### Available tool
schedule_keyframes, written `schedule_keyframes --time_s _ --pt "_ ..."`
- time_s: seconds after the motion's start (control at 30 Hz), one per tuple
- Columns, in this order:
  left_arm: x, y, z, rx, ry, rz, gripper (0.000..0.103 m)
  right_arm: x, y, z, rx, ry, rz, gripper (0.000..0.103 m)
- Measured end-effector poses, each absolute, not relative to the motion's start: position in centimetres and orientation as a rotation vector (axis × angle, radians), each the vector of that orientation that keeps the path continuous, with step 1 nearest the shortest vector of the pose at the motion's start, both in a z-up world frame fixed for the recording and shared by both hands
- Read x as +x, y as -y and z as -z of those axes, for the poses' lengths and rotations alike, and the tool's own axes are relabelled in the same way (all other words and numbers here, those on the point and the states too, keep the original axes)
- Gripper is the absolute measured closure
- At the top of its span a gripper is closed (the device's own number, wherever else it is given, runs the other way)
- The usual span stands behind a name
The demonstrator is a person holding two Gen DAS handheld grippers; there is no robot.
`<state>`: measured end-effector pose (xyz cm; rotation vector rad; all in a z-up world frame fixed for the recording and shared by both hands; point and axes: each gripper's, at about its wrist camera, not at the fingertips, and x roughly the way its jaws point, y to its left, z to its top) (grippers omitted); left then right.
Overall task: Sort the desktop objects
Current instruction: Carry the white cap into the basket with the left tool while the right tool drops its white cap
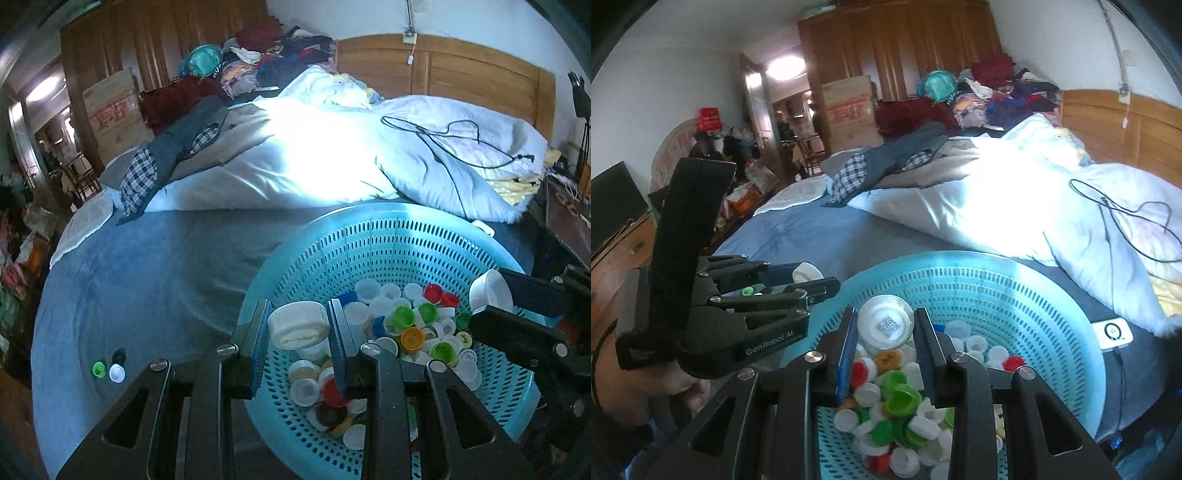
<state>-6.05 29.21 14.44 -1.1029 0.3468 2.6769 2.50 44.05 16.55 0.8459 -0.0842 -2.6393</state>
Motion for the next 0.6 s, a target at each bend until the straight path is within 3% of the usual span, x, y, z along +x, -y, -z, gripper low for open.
schedule_keyframes --time_s 0.6 --pt "-5.6 -31.1 -14.1 -1.122 -0.392 -2.662 0.077 3.0 -45.5 -16.6 0.841 0.133 2.653 0.070"
